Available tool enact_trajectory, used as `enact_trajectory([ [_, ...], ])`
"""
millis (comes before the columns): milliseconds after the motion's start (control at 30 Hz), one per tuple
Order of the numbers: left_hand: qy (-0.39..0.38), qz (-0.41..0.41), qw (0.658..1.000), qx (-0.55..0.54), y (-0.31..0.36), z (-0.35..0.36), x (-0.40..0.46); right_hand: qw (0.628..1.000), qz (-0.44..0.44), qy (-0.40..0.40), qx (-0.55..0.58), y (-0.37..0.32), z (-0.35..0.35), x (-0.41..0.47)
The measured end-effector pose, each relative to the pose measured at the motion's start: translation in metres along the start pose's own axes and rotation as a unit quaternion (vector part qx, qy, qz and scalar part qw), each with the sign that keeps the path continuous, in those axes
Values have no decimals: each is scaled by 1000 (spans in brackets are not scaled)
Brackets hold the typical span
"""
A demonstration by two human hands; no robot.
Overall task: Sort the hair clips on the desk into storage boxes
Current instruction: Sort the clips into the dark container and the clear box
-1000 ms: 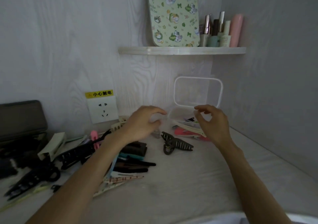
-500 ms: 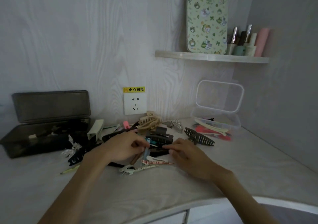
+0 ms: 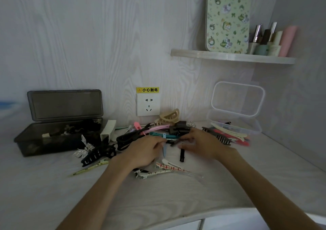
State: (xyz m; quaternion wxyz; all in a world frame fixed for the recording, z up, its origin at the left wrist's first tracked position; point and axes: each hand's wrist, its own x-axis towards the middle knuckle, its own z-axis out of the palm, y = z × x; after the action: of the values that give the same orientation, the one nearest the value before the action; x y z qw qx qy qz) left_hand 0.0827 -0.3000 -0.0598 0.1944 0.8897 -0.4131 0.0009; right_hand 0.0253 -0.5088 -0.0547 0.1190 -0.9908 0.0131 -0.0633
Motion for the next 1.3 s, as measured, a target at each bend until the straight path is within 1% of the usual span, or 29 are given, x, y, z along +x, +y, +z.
enact_trajectory([
  [33, 20, -2, 1000, -3, 1, 1, 0, 999, -4, 38, -10, 0, 2, -1],
  [100, 71, -2, 997, 4, 1, 5, 3, 993, -13, 113, 7, 4, 9, -2],
  [167, 109, -7, 994, 22, 1, 10, 8, 989, -32, 143, 25, 9, 16, -2],
  [267, 132, -37, 989, 64, 9, 14, 17, 988, -56, 136, 39, 17, 19, 1],
  [367, 129, -51, 987, 85, 12, 15, 20, 986, -59, 132, 76, 22, 18, 0],
  [500, 115, -71, 985, 104, 7, 7, 19, 987, -76, 118, 76, 22, 19, -3],
  [633, 107, -53, 987, 103, 10, 3, 18, 984, -45, 111, 133, 19, 17, -2],
  [700, 87, -51, 990, 98, 9, 1, 18, 988, -47, 98, 114, 17, 17, 0],
  [767, 50, -39, 993, 101, 8, 0, 20, 991, -59, 88, 77, 16, 17, 1],
  [867, 24, -19, 995, 99, 6, 3, 21, 991, -71, 84, 74, 17, 15, 0],
  [967, 28, 17, 994, 102, 3, 7, 19, 991, -81, 86, 60, 15, 13, -2],
  [1067, 50, 37, 996, 58, 3, 6, 18, 990, -86, 96, 59, 14, 12, -4],
  [1200, 86, 81, 993, 18, 5, -2, 22, 978, -85, 127, 139, 15, 7, -5],
  [1300, 93, 104, 989, 48, 10, -11, 32, 971, -86, 156, 161, 18, -4, -8],
])
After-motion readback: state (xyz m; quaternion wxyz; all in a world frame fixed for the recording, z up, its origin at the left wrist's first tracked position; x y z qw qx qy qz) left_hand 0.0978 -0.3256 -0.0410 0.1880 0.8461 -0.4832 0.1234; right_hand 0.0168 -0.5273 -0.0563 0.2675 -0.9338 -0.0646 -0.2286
